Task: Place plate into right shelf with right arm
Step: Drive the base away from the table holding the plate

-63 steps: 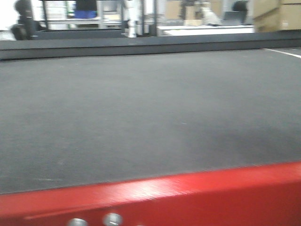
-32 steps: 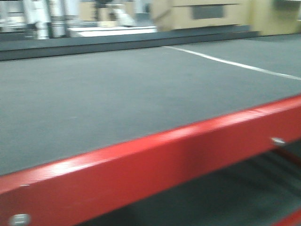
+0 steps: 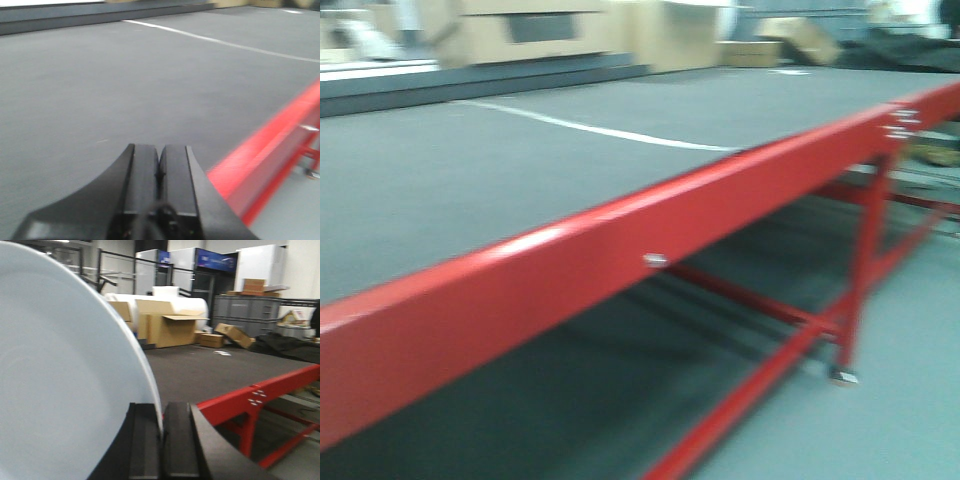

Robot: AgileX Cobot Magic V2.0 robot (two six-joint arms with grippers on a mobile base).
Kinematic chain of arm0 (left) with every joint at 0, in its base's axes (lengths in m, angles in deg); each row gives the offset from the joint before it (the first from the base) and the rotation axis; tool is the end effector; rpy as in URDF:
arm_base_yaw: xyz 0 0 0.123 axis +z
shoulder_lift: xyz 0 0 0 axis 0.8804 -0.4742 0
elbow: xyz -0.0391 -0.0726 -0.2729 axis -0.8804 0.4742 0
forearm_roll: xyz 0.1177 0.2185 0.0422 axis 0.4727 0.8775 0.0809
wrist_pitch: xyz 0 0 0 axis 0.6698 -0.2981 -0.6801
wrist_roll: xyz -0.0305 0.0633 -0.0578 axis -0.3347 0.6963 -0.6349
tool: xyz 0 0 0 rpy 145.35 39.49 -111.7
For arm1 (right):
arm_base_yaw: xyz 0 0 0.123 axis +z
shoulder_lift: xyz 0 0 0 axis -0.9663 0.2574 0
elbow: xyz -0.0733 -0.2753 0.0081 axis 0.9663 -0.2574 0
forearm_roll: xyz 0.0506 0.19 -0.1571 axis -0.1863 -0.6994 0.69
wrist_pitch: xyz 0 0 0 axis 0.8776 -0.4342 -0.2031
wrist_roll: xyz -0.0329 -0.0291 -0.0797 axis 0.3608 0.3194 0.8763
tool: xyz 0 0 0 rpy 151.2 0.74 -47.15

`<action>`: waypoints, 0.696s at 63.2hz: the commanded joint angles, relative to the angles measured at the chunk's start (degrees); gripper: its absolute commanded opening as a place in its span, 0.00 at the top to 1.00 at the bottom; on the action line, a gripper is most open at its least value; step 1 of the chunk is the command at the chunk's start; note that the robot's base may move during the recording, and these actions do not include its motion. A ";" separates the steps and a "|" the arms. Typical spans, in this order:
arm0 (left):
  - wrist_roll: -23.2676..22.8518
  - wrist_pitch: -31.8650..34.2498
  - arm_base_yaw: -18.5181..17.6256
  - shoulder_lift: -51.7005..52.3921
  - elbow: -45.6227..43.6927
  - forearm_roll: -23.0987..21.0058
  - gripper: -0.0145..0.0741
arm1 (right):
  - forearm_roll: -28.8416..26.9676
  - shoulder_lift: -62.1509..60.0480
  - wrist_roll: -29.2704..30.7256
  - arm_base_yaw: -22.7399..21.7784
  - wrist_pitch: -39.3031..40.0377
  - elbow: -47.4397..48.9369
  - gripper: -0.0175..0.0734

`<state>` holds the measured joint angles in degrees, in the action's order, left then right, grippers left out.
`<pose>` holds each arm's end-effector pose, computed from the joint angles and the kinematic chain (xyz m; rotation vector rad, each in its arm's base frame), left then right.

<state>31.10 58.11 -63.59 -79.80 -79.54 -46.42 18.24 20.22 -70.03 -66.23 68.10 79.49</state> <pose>0.0559 -0.0027 0.1908 0.0431 1.6371 -0.0233 0.0593 0.0091 0.3367 -0.0856 1.3594 0.1504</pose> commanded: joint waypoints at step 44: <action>0.16 4.84 -0.35 0.09 0.48 -0.24 0.89 | 0.59 0.44 0.52 -0.33 5.80 1.68 0.75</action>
<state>31.10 58.11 -63.59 -79.80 -79.54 -46.42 18.24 20.22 -70.03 -66.23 68.10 79.49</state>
